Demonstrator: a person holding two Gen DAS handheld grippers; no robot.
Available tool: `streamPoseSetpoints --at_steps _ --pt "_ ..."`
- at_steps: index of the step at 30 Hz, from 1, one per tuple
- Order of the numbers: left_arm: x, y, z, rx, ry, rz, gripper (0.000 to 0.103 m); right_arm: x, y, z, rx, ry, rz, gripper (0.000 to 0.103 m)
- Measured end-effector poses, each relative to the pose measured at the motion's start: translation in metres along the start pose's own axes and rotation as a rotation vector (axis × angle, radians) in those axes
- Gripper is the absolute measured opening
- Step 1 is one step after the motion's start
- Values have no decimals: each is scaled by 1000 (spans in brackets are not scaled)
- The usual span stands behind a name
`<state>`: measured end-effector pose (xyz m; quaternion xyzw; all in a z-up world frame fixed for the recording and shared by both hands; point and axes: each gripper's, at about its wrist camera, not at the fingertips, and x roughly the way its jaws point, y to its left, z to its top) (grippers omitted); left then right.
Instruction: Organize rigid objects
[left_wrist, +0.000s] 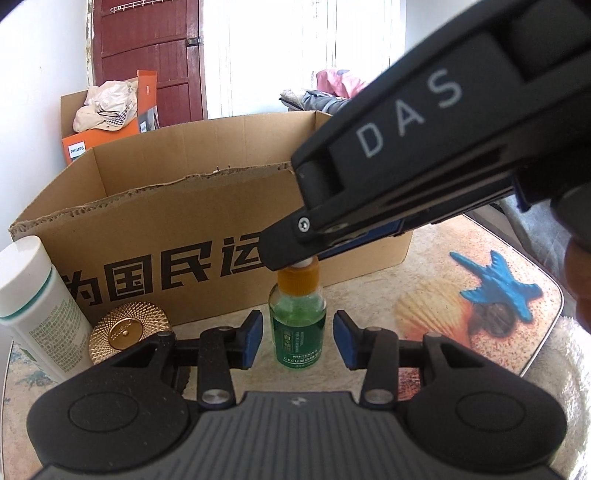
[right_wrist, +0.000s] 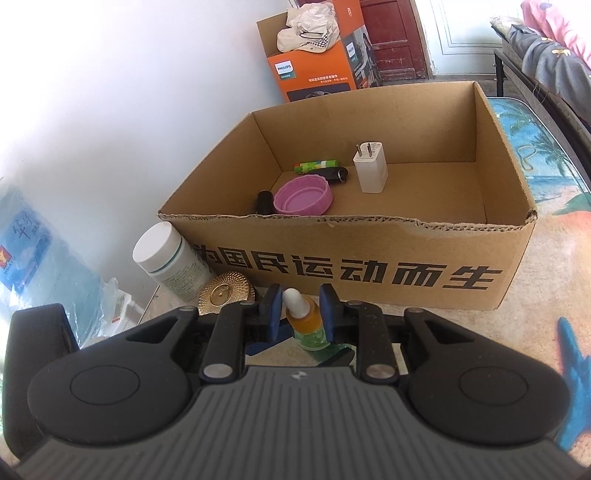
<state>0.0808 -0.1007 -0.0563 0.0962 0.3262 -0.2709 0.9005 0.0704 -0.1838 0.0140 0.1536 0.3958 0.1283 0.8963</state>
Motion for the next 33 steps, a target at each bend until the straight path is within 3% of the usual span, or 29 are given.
streamPoseSetpoints --at_steps 10,14,21,29,33 --pt "10 2 -3 -25 28 1 33 9 -4 -4 -2 14 8 25" --pt "10 4 0 -26 27 0 33 5 -4 -4 -3 16 3 21" --pt "-19 1 4 -14 -24 5 33 -23 14 -1 -44 -24 7 21" --pt "-74 5 53 4 -155 52 33 -83 39 40 -123 -162 83 21" --pt "-74 16 94 -7 -159 24 33 -93 37 81 -154 -187 97 21"
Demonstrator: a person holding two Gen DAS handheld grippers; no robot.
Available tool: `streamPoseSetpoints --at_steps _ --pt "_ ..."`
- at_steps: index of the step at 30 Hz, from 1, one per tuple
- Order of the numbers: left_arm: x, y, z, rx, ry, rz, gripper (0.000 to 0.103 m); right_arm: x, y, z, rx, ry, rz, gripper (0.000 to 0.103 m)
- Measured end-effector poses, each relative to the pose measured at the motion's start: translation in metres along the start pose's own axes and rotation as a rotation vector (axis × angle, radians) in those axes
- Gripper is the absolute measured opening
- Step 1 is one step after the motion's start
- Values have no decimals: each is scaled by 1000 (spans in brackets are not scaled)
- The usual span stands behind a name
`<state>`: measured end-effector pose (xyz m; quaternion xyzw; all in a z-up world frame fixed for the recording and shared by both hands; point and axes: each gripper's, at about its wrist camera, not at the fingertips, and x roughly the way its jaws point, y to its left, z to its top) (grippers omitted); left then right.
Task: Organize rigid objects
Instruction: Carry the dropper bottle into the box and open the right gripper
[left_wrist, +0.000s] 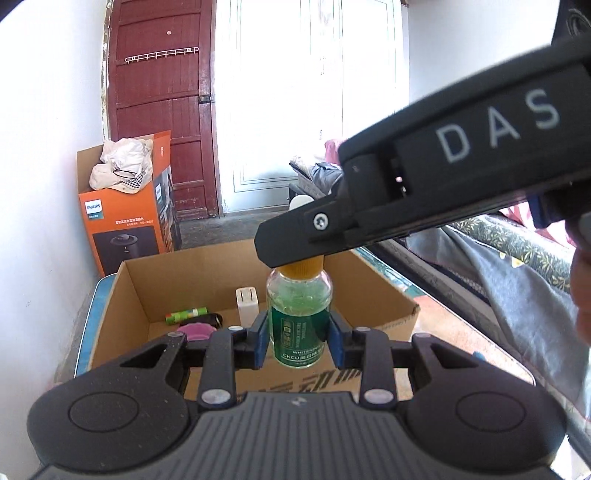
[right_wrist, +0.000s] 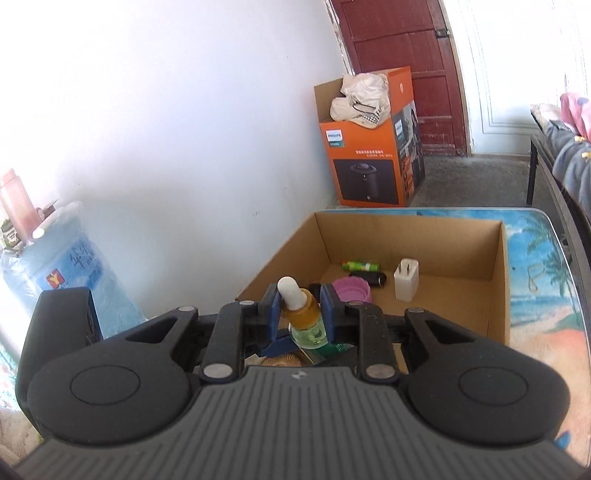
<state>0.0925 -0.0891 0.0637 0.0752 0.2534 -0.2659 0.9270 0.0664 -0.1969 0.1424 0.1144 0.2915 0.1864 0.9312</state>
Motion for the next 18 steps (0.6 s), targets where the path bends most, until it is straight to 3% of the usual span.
streamPoseSetpoints --at_steps 8,18 --pt "85 24 55 -152 158 -79 33 57 -61 64 44 113 -38 22" --pt "191 40 61 -222 442 -99 33 150 -149 70 211 274 -44 22"
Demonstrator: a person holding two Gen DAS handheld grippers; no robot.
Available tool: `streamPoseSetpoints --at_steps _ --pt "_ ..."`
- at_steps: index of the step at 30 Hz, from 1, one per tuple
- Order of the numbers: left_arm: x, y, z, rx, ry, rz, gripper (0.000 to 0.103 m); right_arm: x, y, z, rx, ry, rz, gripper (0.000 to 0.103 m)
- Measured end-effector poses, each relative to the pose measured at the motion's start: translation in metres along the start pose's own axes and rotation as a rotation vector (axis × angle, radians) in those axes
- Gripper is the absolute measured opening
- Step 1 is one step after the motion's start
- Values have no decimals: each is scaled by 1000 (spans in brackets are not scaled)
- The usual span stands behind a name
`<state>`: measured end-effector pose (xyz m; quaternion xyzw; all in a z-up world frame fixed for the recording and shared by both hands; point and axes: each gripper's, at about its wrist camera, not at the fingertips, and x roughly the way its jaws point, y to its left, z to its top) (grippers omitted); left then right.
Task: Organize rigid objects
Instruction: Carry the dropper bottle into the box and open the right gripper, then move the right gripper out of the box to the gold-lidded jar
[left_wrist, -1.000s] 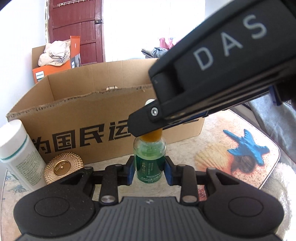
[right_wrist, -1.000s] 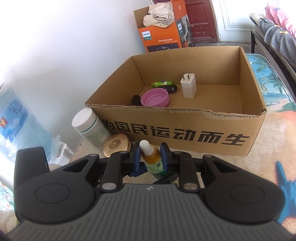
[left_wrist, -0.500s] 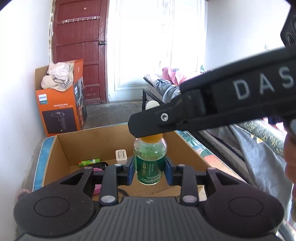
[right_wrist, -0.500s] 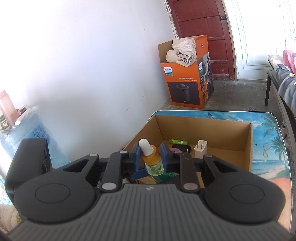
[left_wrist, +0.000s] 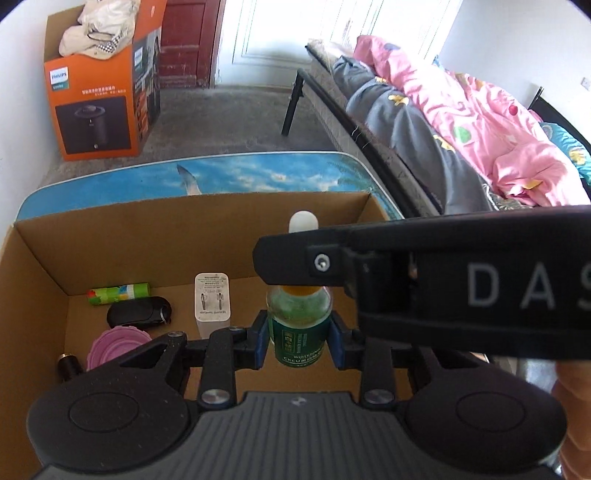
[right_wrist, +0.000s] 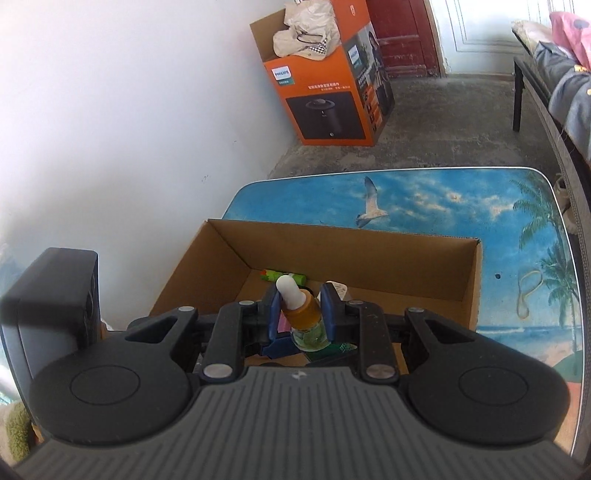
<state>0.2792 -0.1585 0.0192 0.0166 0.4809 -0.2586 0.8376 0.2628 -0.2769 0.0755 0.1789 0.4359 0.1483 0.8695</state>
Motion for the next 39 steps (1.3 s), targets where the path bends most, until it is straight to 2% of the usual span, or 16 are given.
streamPoseSetpoints --at_steps 9,15,21,23,24,25,29,32,35,37,39 --pt "40 13 27 -71 103 9 33 49 -28 15 15 45 1 21" --pt "52 21 30 -100 125 3 34 70 -36 13 -10 72 -34 21" --pt "58 24 29 -121 141 -13 35 73 -41 12 -16 67 -26 23" --pt "54 24 30 -122 128 -8 42 69 -41 12 -18 57 -38 23" --pt "51 23 31 -124 122 -7 50 67 -41 12 -16 50 -39 23" --pt "47 23 31 -126 114 -7 56 62 -42 12 -8 38 -35 23" --pt "24 19 31 -113 74 -20 63 32 -42 9 30 -23 -16 24" --pt "-5 15 26 -97 28 -51 69 -6 -36 -2 46 -95 -2 25" --pt "-42 9 15 -65 -38 -76 75 -50 -28 -23 58 -171 23 28" --pt "-73 5 1 -34 -93 -93 84 -78 -22 -42 62 -217 36 30" --pt "-99 3 -16 -7 -136 -106 89 -104 -16 -65 69 -258 48 33"
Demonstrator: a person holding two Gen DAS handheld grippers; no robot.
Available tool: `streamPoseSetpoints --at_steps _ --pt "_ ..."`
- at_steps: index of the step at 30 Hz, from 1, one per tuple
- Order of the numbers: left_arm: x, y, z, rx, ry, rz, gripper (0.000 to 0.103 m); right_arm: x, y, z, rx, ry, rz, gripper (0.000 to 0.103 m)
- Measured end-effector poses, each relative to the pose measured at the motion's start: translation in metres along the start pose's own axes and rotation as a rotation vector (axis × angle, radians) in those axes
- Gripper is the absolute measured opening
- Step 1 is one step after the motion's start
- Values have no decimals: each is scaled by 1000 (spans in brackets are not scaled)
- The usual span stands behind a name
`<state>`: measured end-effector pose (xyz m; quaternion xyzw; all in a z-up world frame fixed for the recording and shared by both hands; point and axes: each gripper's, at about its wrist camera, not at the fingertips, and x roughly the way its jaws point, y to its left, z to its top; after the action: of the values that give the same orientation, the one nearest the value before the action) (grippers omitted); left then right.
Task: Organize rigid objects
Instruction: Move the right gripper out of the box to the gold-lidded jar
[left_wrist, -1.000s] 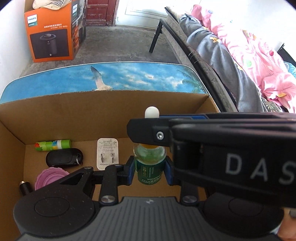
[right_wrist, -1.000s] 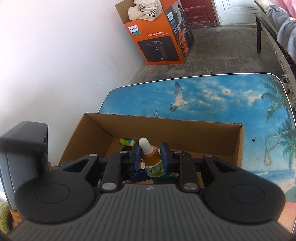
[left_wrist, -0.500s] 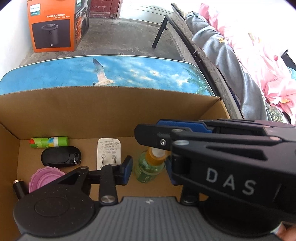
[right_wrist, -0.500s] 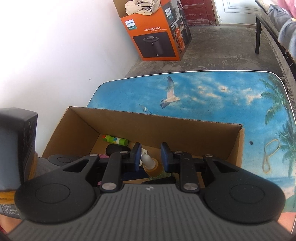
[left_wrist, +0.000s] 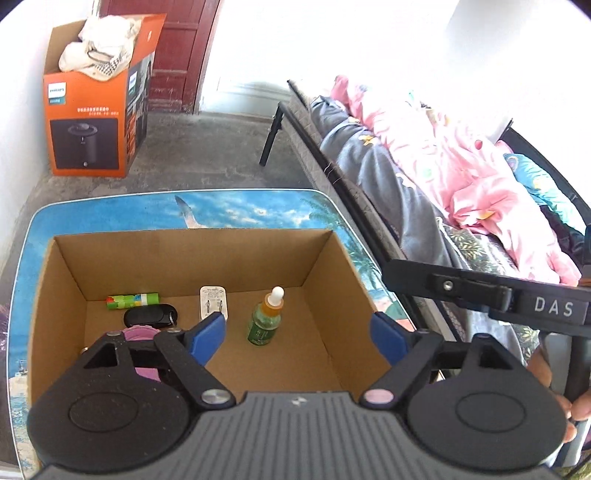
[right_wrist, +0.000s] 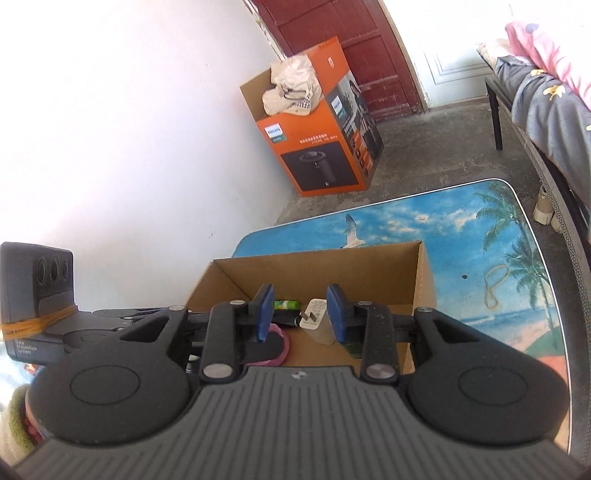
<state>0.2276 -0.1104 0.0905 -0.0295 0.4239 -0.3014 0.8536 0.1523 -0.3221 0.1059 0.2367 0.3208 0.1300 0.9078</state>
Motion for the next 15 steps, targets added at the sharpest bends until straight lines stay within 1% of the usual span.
streamPoseSetpoints --at_steps 3,5,8,11,15 --pt "-35 -4 -27 25 -34 -19 92 -34 8 -29 19 -28 25 40" --pt "-52 -3 -47 39 -48 -25 93 -48 13 -51 34 -30 38 41" --pt "-74 0 -83 45 -73 0 95 -58 19 -80 61 -26 47 42" --pt "-82 5 -116 57 -67 42 95 -56 25 -111 110 -2 77 45" --pt "-81 17 -157 48 -62 89 95 -31 33 -138 166 72 121 46"
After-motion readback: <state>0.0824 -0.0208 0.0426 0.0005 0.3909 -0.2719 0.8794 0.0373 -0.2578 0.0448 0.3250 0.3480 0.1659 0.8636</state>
